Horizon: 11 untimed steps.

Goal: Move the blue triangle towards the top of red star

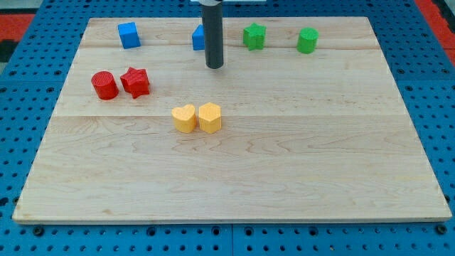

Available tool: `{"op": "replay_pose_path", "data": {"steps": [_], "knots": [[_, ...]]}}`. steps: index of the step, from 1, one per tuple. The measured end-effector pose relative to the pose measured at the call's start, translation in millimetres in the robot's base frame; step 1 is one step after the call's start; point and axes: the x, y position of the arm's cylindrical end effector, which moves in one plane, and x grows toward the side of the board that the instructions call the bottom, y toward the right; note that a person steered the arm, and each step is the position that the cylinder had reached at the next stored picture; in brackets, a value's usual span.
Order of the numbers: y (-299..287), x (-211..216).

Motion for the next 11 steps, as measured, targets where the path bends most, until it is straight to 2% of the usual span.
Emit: {"op": "replay_pose_path", "data": {"steps": [1,4,5,6,7,8,10,11], "knots": [[-4,-19],[-18,-30],[3,-38],[4,-65],[-13,-85],[-58,-85],[-51,-71],[-67,-98]]}}
